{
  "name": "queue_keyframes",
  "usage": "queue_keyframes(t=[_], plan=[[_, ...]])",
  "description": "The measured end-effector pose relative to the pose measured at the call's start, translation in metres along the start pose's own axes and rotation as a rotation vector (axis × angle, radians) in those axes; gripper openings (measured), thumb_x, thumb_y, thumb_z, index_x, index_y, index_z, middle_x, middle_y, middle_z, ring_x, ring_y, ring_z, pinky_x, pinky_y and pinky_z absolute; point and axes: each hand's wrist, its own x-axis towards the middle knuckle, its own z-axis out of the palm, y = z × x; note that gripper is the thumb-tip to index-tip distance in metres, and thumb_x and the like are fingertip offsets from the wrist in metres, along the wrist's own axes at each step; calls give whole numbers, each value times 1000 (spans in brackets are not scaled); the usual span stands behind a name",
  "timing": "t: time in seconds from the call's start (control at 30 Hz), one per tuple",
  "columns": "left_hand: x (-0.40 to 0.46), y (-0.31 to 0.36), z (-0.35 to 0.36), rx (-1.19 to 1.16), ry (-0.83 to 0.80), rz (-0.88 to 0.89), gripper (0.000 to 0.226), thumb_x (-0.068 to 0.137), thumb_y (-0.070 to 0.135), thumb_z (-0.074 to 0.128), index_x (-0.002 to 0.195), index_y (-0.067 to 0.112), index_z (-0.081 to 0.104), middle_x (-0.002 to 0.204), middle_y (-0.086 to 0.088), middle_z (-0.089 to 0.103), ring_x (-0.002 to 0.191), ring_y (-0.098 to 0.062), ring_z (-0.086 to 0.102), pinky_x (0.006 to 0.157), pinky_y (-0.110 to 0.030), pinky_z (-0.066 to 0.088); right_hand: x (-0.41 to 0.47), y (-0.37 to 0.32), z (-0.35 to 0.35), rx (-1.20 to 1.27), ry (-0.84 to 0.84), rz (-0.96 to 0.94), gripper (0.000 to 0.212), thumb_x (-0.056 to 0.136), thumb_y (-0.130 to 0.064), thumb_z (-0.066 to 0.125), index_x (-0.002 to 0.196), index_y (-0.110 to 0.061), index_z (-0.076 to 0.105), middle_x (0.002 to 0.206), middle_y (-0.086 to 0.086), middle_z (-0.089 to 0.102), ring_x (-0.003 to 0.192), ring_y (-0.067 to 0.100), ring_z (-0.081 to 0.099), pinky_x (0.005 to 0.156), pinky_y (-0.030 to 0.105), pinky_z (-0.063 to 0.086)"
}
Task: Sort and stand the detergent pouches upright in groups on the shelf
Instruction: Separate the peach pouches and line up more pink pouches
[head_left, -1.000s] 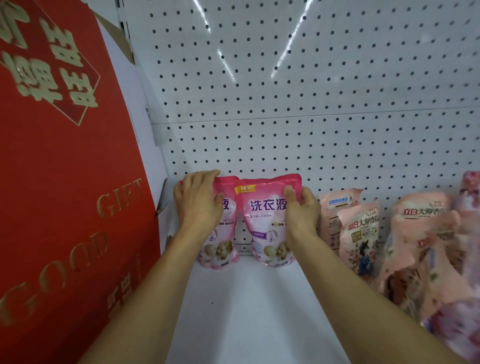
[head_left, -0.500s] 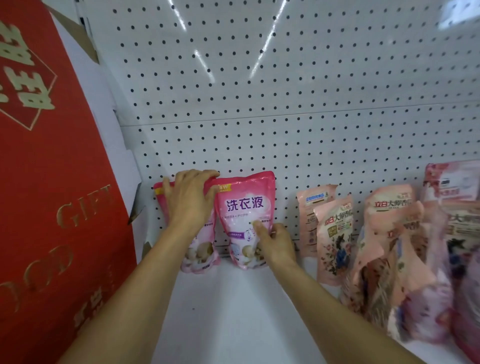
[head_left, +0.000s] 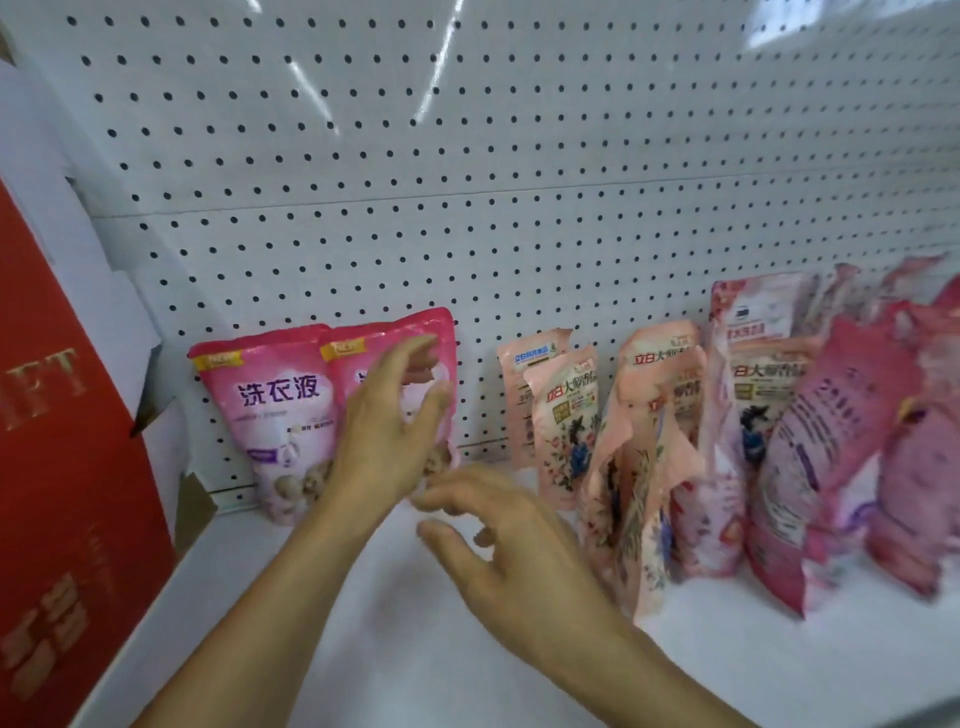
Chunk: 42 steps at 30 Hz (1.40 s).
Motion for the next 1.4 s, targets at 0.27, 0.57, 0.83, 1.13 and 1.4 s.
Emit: queue_keyframes(t=[0.27, 0.57, 0.83, 1.13, 1.4], plan=[[-49, 42, 74, -524, -205, -253, 45, 77, 73, 59, 105, 39, 54, 115, 4, 62, 108, -15, 63, 98, -42, 51, -78, 26, -81, -59, 598, 147, 38, 79, -54, 59, 65, -20, 48, 53, -6, 47, 45, 4, 39, 48, 13, 30], [-74, 41, 88, -337, -313, -203, 18, 98, 24, 59, 115, 21, 65, 104, 7, 73, 92, -3, 70, 72, -13, 53, -77, 49, -68, -658, 194, 471, 35, 86, -60, 46, 100, -29, 54, 83, -7, 71, 76, 25, 69, 60, 32, 45], [-71, 43, 62, -646, -258, -542, 24, 102, 10, 48, 91, 15, 69, 77, 5, 78, 73, -11, 75, 59, -23, 58, -94, 55, -73, -263, 338, 608, 19, 87, -34, 54, 101, -22, 57, 93, -8, 70, 78, 20, 63, 66, 38, 51], [-109, 84, 38, -492, -52, -453, 18, 95, 10, 60, 86, 20, 72, 74, 11, 77, 70, -7, 75, 55, -24, 59, -112, 61, -93, 254, 522, 511, 15, 85, -17, 70, 87, -31, 74, 89, -16, 76, 84, 9, 72, 77, 41, 60], [-161, 193, 71, -543, 50, -392, 17, 92, 13, 66, 87, 29, 69, 79, 14, 77, 71, -8, 75, 53, -23, 58, -175, 50, -198, 408, 548, 381, 26, 84, 0, 69, 99, -21, 70, 92, -11, 76, 81, 6, 73, 68, 19, 58]])
